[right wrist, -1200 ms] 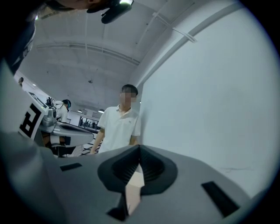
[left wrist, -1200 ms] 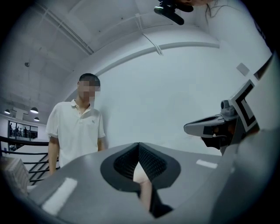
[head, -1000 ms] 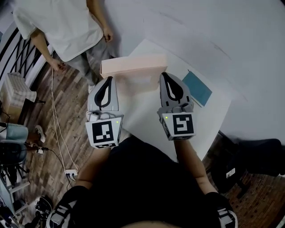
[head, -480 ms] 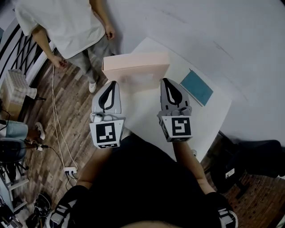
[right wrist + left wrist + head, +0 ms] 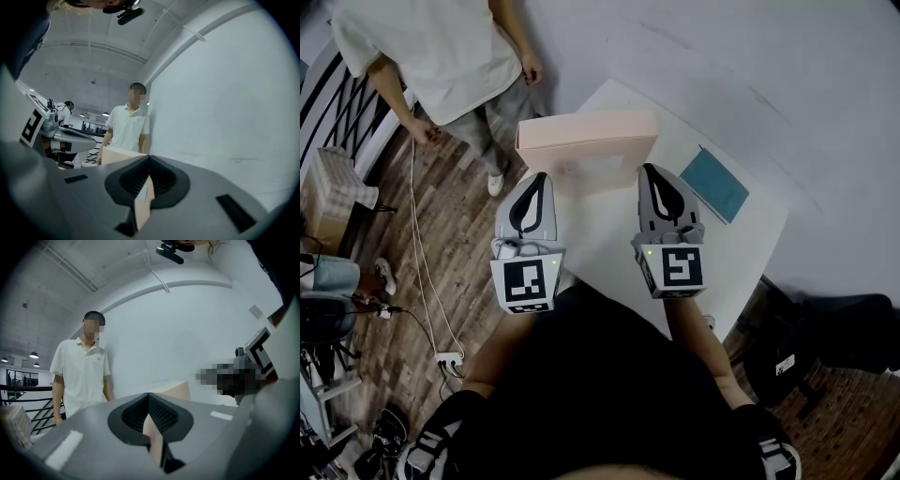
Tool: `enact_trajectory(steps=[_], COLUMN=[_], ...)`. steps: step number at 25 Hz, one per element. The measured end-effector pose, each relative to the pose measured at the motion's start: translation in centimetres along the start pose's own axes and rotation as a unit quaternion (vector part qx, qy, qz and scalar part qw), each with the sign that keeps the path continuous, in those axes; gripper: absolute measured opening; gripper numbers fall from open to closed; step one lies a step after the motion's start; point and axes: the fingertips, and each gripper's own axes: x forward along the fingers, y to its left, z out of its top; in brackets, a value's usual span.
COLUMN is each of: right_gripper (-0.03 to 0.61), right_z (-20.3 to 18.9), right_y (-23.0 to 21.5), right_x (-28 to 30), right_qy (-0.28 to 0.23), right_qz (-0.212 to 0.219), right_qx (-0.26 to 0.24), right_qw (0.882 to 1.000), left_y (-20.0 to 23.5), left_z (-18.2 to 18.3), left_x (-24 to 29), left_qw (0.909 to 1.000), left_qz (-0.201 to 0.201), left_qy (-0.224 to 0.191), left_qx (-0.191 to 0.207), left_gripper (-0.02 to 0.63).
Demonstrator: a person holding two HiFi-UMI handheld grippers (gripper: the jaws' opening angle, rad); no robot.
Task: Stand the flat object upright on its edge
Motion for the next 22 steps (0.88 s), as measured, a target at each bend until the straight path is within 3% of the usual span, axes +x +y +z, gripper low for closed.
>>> enact_trajectory(steps=[22], right_gripper=[0.012], right_z=[-0.48], right_y=[-0.32], right_x=[-0.40], right_qy=[0.004], right_qz=[-0.005], right_qx=[0.003], right_qw=[1.000], left_y=[-0.04], left_z=[-0.09], left_x=[-0.32], left_qw=[1.0000], left_qz=[0.004], left_qy=[0.000], left_qx=[-0.003], left_gripper=[0.011])
